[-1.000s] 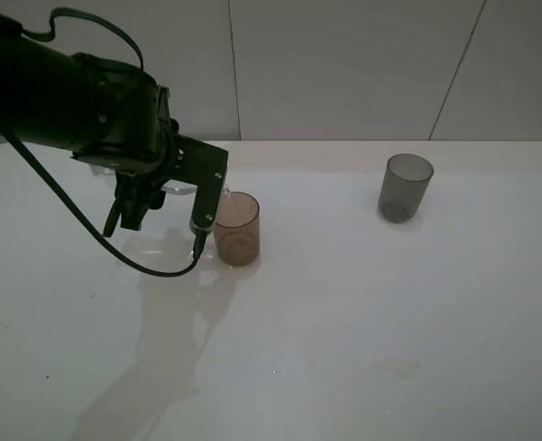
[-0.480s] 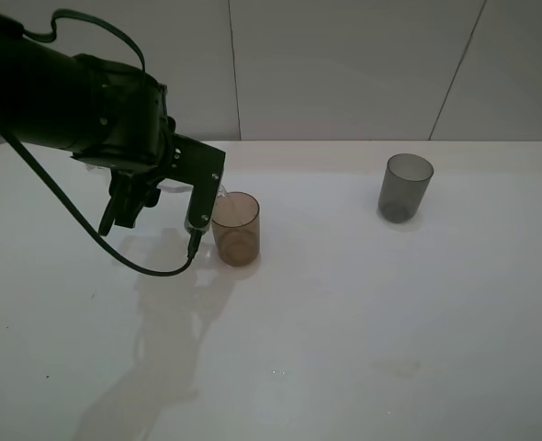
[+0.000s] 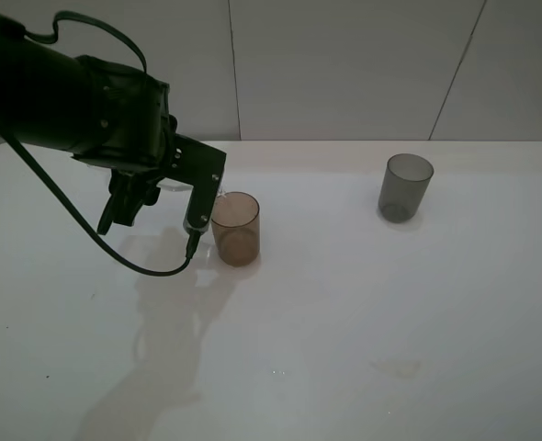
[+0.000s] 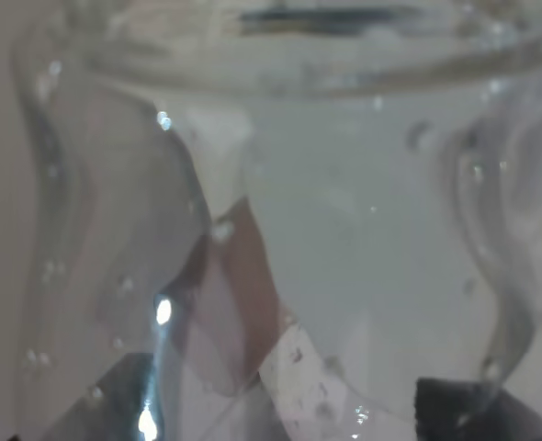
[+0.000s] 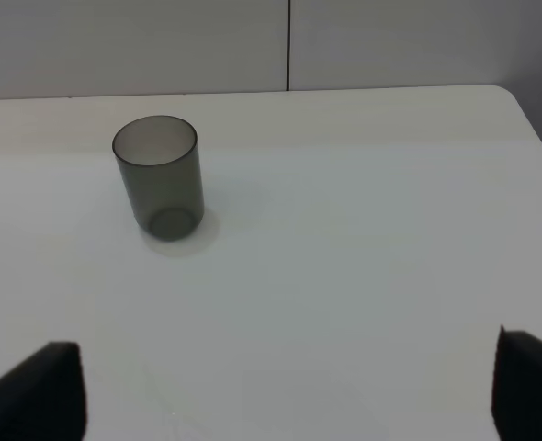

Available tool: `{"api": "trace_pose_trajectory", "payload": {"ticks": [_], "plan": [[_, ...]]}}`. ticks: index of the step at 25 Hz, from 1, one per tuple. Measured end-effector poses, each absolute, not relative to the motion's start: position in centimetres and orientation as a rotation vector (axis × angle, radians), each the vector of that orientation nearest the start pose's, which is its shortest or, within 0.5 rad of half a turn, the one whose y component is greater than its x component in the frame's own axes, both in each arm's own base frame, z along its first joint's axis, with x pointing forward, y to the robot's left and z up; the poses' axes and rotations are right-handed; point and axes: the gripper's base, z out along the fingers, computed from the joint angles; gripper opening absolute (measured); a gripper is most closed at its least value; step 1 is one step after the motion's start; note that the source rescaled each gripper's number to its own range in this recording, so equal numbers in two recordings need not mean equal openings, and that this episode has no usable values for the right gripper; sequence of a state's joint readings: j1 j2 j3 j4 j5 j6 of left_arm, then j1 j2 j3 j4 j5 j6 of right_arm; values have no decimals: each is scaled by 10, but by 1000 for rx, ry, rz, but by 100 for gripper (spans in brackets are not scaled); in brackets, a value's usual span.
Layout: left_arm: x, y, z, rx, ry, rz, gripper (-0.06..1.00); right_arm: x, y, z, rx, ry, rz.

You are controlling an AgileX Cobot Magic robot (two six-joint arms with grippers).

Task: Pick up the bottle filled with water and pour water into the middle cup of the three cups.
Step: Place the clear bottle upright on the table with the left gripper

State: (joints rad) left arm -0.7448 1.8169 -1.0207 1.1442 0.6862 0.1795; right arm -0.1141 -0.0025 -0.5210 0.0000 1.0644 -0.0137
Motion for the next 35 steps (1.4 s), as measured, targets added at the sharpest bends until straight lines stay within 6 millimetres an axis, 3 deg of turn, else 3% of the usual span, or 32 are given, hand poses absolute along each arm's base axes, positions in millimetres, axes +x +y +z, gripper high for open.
{"api": "trace_pose_trajectory", "payload": {"ticks": [19,35], "plan": [[290,-201,179,-2608,-1907,-1291,1,-8,1,283,102,2023,-81],[290,-201,179,-2612,-1894,-1292,1,-8,1,283,102,2023,-81]]}}
